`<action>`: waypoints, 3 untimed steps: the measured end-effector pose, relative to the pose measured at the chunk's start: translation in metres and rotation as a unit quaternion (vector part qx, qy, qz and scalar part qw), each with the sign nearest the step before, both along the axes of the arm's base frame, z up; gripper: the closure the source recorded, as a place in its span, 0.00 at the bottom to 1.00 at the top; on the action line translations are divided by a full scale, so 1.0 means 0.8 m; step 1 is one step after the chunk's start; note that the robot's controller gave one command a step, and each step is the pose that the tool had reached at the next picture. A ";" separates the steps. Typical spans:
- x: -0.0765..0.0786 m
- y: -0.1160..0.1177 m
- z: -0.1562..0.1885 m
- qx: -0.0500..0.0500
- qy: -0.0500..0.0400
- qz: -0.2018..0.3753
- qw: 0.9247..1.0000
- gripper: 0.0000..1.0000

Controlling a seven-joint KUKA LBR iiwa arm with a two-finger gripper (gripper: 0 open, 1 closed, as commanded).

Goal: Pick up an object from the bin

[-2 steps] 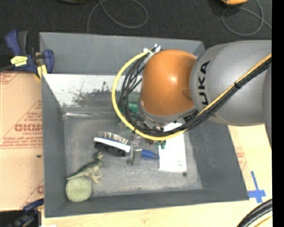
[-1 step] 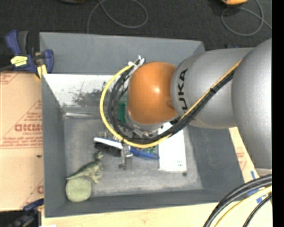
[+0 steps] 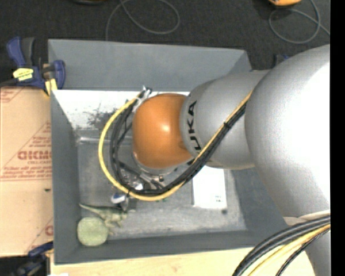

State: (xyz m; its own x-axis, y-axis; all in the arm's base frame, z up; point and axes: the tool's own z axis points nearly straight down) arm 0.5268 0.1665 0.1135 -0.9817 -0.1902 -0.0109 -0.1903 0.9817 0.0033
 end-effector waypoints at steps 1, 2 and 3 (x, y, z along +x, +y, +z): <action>0.000 0.000 0.000 0.000 0.000 -0.001 1.000 1.00; -0.010 -0.024 0.064 -0.003 0.007 0.003 1.000 1.00; -0.015 -0.021 0.133 -0.002 0.004 -0.004 1.000 0.00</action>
Offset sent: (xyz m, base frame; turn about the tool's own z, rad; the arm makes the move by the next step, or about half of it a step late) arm -0.0111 -0.0350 0.1049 -0.0117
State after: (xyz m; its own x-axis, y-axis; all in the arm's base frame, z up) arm 0.5150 0.1493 0.2195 -0.9832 -0.1827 -0.0026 -0.1827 0.9832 0.0001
